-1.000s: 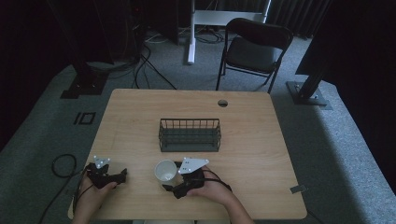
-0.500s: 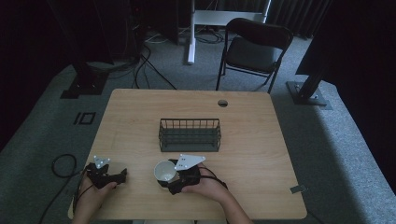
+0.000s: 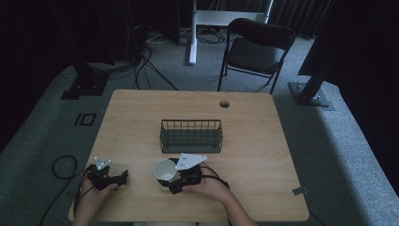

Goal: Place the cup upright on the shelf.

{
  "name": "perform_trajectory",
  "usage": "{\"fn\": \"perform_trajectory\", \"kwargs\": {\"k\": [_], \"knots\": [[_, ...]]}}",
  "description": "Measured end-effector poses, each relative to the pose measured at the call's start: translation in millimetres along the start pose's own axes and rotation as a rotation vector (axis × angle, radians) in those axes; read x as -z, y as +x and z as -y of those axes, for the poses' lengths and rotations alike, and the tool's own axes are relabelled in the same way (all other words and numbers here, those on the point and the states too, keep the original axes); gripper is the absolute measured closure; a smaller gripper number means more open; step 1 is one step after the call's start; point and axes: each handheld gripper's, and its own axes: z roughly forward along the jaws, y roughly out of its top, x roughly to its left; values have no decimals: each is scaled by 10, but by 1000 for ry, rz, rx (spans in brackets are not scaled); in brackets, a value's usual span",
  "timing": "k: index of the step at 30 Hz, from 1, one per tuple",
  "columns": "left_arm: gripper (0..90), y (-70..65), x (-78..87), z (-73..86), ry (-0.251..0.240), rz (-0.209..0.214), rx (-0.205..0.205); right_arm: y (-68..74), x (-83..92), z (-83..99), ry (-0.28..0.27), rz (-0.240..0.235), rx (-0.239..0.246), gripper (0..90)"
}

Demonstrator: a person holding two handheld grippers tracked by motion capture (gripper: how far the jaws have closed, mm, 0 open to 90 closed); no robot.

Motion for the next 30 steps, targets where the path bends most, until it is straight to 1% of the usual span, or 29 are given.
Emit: {"fn": "perform_trajectory", "kwargs": {"k": [2,3,5,6,14,17,18,21,24,30], "knots": [[12,0,0,0,0,0,0,-2,10,-20,-7,3,0,191],[12,0,0,0,0,0,0,-13,42,-76,-18,11,0,191],[12,0,0,0,0,0,0,-22,62,-109,-23,14,3,191],[12,0,0,0,0,0,0,-27,72,-124,-28,20,-4,191],[12,0,1,0,1,0,0,-71,150,-255,-46,26,0,191],[12,1,2,-1,3,1,-1,-86,179,-298,-50,33,9,191],[12,0,1,-1,1,1,1,-104,210,-348,-56,36,14,191],[12,0,1,-1,2,1,1,-141,262,-432,-67,56,23,191],[12,1,1,-1,1,1,0,-185,321,-511,-82,78,22,191],[12,0,1,-1,1,1,0,-270,433,-613,-112,128,21,192]]}}
